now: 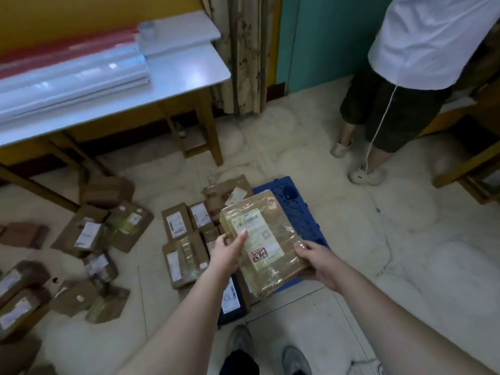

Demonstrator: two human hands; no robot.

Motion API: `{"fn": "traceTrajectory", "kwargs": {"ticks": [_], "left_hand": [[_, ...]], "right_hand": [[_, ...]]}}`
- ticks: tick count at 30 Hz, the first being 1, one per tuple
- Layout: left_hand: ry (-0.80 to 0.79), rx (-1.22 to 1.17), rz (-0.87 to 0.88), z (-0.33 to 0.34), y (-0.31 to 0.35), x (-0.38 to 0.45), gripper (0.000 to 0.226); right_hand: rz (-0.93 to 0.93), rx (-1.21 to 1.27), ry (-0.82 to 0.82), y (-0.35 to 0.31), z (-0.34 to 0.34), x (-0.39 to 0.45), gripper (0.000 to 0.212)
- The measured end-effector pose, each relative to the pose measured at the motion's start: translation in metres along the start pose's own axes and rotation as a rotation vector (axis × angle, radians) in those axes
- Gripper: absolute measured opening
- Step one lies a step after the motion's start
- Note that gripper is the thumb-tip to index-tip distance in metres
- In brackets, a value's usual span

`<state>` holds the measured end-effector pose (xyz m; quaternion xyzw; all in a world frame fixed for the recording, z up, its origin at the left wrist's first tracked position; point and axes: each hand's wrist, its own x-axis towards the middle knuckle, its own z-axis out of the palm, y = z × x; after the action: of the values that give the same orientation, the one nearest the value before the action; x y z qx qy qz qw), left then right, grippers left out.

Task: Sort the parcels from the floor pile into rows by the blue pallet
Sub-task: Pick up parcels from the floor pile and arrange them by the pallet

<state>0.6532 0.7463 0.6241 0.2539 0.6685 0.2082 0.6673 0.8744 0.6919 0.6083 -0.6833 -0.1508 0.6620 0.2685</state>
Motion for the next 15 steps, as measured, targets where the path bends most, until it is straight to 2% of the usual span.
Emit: {"fn": "traceTrajectory", "kwargs": {"ticks": [3,5,9,12,15], "left_hand": [[0.056,0.037,-0.048,0.008,-0.047,0.041,0.059],[0.119,0.107,-0.079,0.011,-0.082,0.072,0.062],[0.177,0.226,-0.112,0.02,-0.161,0.14,0.049],[0.204,0.426,-0.069,0.02,-0.215,0.193,0.051],[0.252,0.694,-0.035,0.011,-0.269,0.245,0.054]], "right_hand": [[0.054,-0.033,0.031,0.045,0.0,0.052,0.023],[0.082,-0.037,0.057,0.079,-0.003,0.089,0.025],[0.137,-0.022,0.101,0.156,-0.008,0.169,0.026],[0.184,0.053,0.121,0.211,-0.007,0.225,0.02],[0.211,0.103,0.168,0.266,-0.002,0.284,0.025]]}}
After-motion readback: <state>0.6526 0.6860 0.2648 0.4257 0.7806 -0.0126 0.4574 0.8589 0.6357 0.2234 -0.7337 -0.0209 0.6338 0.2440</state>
